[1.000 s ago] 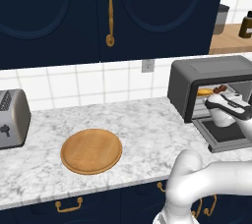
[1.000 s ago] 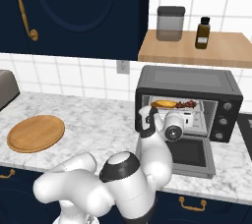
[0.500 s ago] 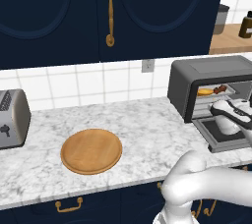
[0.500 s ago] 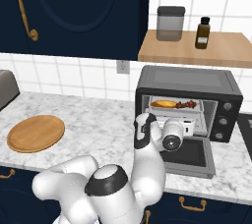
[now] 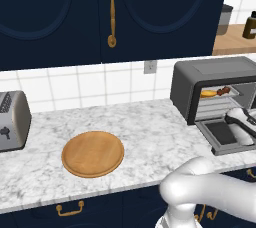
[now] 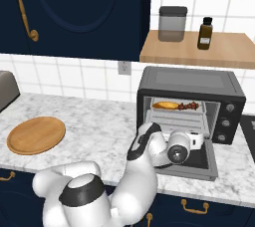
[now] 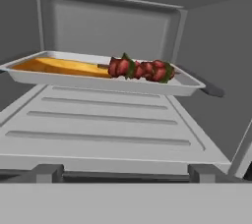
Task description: Pick up the kebab skewer and baguette bread, and place them inside the toaster oven. Close the toaster oven door and start by setting the timer.
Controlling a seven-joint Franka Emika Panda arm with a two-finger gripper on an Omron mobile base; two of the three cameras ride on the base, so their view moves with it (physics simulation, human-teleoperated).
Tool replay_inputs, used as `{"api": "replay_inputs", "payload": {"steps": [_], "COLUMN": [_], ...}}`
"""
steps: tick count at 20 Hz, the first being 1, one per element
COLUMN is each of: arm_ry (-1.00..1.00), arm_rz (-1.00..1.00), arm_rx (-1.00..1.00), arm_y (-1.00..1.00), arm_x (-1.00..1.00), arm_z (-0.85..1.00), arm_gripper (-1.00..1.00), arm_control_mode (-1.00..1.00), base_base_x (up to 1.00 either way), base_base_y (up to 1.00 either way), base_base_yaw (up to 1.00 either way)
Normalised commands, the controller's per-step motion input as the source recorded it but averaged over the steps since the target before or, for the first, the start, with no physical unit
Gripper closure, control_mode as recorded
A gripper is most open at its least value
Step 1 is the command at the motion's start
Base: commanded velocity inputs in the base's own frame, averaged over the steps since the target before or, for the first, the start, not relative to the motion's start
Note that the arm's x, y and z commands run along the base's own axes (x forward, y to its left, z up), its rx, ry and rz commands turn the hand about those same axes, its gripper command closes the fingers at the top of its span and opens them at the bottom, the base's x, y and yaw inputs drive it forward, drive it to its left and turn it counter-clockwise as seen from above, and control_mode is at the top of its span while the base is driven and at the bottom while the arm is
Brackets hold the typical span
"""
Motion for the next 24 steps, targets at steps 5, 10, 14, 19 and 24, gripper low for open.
{"api": "replay_inputs", "payload": {"steps": [5,10,14,19,24], "arm_ry": [0.18,0.18,0.18,0.16,0.12], "arm_rz": [0.0,0.0,0.0,0.0,0.0], "arm_rx": [0.0,0.0,0.0,0.0,0.0], "arm_y": [-0.22,-0.15,-0.11,-0.09,-0.01], "arm_x": [-0.67,-0.57,-0.5,-0.43,-0.31], "arm_z": [-0.03,-0.17,-0.26,-0.29,-0.28], "arm_gripper": [-1.0,-1.0,-1.0,-1.0,-1.0], "arm_control_mode": [-1.0,-1.0,-1.0,-1.0,-1.0], "base_base_x": [0.0,0.0,0.0,0.0,0.0], "base_base_y": [0.0,0.0,0.0,0.0,0.0], "base_base_yaw": [0.0,0.0,0.0,0.0,0.0]}}
